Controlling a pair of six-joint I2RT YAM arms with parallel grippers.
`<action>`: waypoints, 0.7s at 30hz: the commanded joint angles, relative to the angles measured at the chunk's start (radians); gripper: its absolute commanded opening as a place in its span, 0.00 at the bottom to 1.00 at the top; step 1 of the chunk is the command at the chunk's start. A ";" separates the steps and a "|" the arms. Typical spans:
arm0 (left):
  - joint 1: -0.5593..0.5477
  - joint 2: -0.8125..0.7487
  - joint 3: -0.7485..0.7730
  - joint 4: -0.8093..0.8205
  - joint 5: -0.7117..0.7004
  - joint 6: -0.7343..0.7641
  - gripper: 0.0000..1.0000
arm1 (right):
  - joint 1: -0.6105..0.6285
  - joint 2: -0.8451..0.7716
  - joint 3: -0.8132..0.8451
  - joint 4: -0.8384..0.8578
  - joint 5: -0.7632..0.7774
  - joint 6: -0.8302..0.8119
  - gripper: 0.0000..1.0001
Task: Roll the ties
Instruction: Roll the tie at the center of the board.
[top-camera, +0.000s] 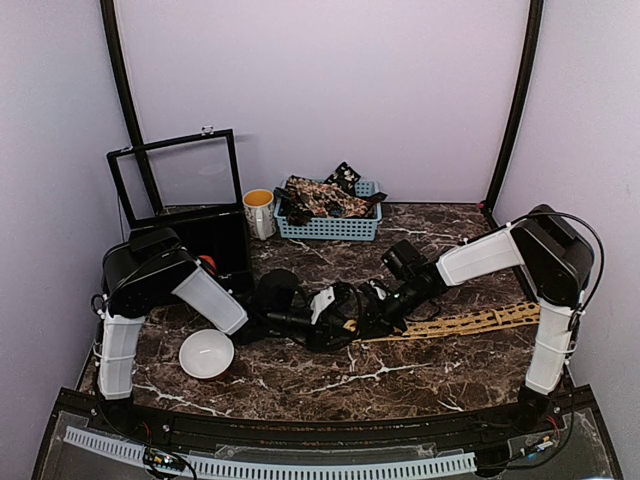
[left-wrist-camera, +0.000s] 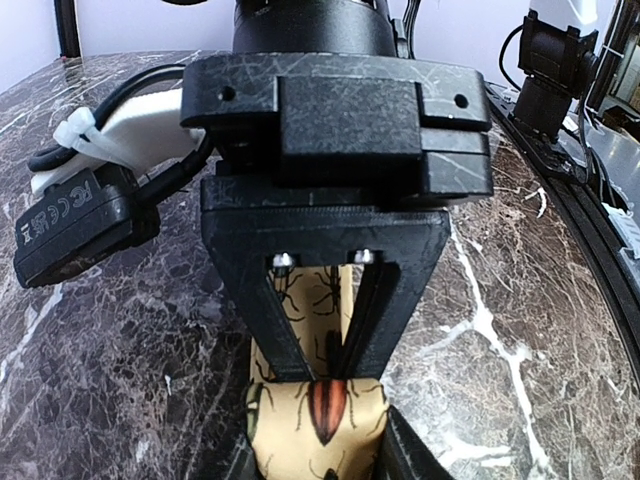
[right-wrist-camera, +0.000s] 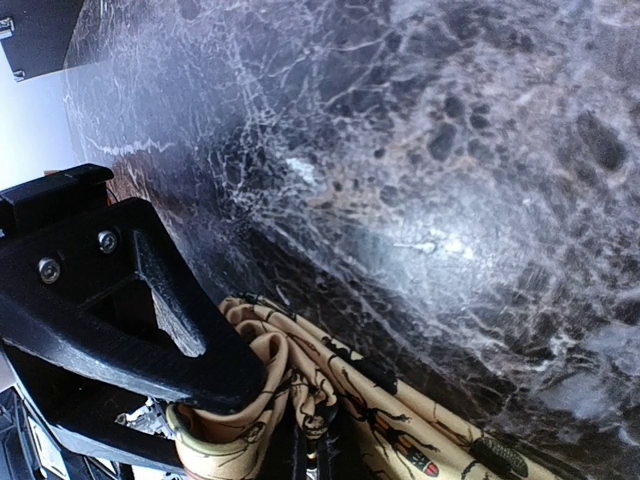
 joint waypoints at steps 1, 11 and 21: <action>-0.008 0.027 0.005 -0.109 -0.014 0.040 0.38 | -0.004 0.048 -0.016 -0.076 0.077 -0.014 0.00; -0.018 0.001 -0.030 -0.294 -0.094 0.137 0.33 | -0.030 -0.045 -0.018 -0.001 0.042 0.033 0.10; -0.019 -0.017 -0.018 -0.413 -0.161 0.164 0.32 | -0.054 -0.157 -0.025 0.025 -0.014 0.050 0.35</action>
